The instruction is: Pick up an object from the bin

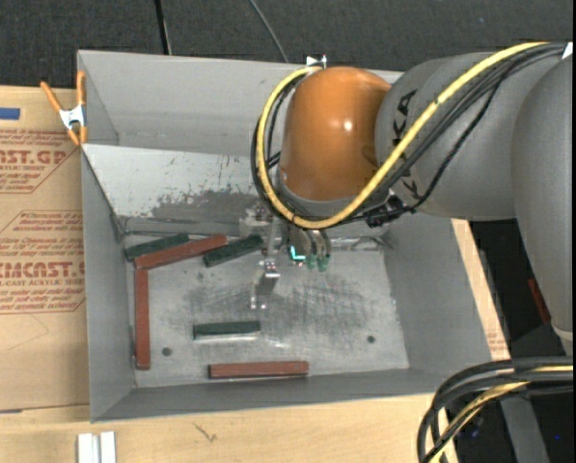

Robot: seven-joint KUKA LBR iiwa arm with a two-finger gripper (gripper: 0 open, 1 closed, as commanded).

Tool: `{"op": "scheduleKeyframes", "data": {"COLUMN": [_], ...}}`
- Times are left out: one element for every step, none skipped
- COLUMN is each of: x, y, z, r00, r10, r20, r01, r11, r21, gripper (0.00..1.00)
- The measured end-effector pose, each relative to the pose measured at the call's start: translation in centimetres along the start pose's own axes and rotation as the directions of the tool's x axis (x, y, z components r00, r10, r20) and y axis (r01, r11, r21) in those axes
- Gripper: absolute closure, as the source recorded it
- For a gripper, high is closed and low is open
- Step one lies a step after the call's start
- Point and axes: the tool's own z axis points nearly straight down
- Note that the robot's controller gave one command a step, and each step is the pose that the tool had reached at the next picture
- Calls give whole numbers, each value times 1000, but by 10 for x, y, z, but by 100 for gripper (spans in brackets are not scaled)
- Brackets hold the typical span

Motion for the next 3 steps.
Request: {"op": "scheduleKeyframes", "data": {"x": [-2, 66, 66], "y": [-1, -6, -6], "z": [-4, 115, 115], "r00": [1000, 998, 998], "r10": [1, -71, -70], "r20": [8, -3, -2], "r01": [-1, 71, 70], "r11": [1000, 998, 998], "r21": [-1, 0, 0], "gripper": [0, 100, 100]}}
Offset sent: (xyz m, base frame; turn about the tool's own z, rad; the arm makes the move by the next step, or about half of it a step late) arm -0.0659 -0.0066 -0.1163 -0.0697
